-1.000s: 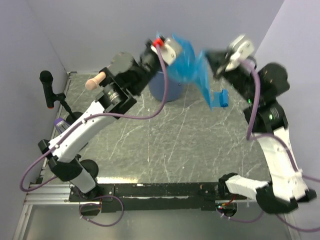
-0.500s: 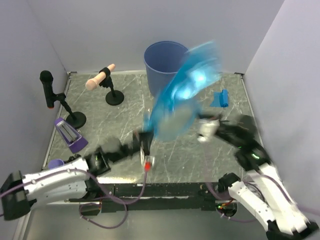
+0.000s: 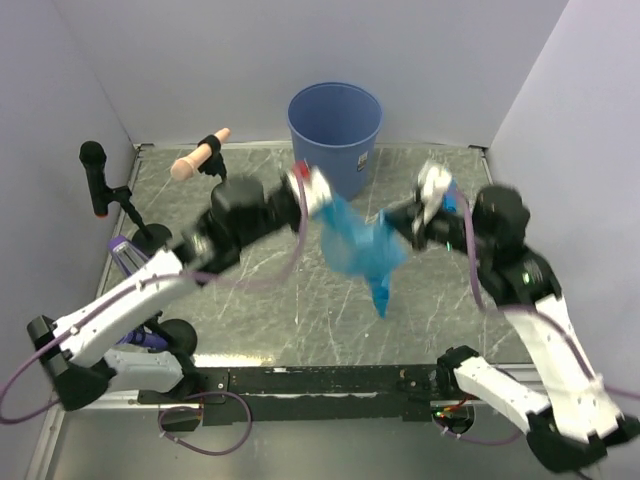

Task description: Put the trash bags into the trash bin

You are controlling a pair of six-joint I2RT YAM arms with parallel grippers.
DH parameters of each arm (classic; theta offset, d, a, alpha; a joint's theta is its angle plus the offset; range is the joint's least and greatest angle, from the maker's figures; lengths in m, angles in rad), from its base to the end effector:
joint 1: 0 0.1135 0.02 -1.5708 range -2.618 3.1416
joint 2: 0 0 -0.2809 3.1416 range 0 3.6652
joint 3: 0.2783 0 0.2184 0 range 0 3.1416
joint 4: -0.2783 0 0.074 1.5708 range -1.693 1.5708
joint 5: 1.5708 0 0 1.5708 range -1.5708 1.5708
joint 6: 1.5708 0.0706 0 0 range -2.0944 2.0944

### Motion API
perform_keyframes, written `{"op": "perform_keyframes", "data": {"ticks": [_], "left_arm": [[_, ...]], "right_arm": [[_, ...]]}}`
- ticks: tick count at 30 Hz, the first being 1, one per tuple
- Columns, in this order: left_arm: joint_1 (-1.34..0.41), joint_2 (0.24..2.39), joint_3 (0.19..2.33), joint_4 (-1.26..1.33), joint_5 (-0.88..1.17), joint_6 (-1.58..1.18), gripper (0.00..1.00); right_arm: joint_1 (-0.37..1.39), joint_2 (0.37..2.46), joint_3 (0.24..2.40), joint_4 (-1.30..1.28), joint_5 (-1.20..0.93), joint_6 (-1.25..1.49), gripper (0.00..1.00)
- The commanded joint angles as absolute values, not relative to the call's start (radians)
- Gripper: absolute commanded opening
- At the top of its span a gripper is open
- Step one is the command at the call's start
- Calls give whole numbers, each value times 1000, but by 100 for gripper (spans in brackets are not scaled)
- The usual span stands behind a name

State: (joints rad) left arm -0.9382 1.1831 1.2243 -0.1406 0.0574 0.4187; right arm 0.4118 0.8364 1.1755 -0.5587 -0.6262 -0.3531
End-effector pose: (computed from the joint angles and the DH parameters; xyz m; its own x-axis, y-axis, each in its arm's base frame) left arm 0.1534 -0.2161 0.4278 0.2875 0.2944 -0.9114 0.7903 0.4647 0.3994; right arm 0.1098 0.0931 0.4198 0.1061 -0.2594 -0.9599 -0.8652 0.4518 -0.2177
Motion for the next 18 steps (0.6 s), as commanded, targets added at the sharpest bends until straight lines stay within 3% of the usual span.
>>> {"op": "perform_keyframes", "data": {"ticks": [1,5,8,10,12,15,18], "left_arm": [[-770,1384,1588,-400,-69,69,1],[-692,1648,2174,-491,-153,178,1],[-698,1752,2512,-337,-181,361,1],[-739,1688,2414,32,-176,515,0],[-816,1577,2204,365,-91,712,0],[-969,1452,1995,500,79,956,1],[-1121,1275,1631,514,80,1095,1]], "right_arm": [[365,1055,1423,-448,-364,-158,0],[270,1326,1905,-411,-273,-170,0],[250,1436,2230,-295,-242,-196,0],[253,1405,2255,-119,-300,-227,0],[277,1286,2118,123,-433,-293,0],[374,1110,1871,302,-595,-461,0],[445,913,1542,157,-652,-581,0]]}}
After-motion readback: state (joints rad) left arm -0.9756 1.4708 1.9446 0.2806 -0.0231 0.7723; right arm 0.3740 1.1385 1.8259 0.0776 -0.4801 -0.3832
